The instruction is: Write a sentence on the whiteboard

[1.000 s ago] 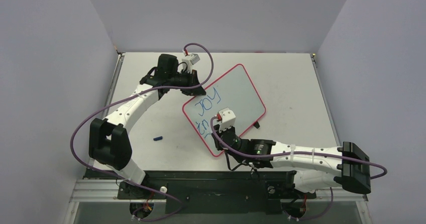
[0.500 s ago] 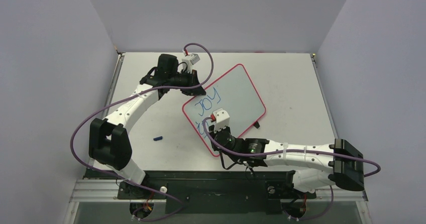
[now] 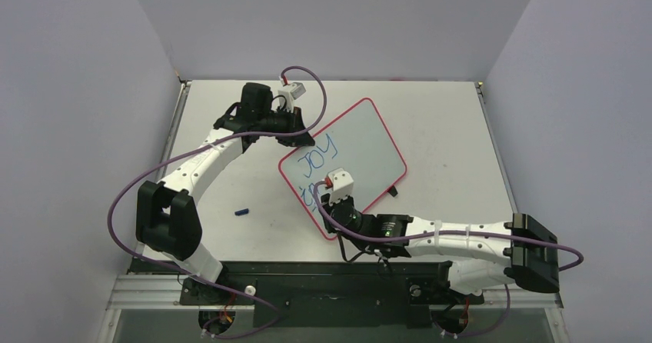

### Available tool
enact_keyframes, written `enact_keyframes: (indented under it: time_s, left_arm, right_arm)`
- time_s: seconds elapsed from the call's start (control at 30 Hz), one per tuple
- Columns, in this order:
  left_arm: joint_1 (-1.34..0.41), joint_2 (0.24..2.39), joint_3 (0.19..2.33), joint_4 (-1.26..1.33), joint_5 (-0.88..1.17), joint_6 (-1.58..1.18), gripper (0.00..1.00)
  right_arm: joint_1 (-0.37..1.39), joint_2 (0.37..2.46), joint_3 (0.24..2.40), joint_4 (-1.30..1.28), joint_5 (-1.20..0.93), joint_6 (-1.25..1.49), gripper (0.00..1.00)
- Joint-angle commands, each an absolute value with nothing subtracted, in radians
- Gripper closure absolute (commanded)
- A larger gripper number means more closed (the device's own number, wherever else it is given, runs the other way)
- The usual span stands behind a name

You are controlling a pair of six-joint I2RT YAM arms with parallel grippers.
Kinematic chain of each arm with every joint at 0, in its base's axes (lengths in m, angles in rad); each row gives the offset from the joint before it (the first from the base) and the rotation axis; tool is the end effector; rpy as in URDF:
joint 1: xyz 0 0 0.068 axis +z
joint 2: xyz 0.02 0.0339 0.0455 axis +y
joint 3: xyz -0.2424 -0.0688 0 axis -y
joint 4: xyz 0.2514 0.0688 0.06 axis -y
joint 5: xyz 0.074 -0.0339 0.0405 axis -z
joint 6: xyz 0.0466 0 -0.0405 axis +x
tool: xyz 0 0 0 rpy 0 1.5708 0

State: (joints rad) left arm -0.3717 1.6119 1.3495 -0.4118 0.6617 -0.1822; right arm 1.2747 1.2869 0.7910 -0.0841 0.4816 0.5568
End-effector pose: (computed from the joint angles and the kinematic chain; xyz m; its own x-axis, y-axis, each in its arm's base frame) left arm 0.3389 -0.1628 0.2793 -0.7050 0.1214 -0.6988 0.6162 0.5925 -0.5188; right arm 0.1077 0.2789 0.2162 -0.5240 -0.1125 -0.8443 -0.5392 0.8112 0.2265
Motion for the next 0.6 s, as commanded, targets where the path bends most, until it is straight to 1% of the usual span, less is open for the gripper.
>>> enact_keyframes:
  time_s: [0.0,0.57]
  left_arm:
    - [-0.37,1.56,1.362,-0.374,0.633,-0.138,1.0]
    - [-0.37,1.556,1.361,-0.374,0.631,-0.137,1.0]
  right_arm:
    - [1.294,1.263,0.738,-0.085,0.46,0.6,1.0]
    - [1.328,1.182,0.645,-0.145,0.516,0.681,1.0]
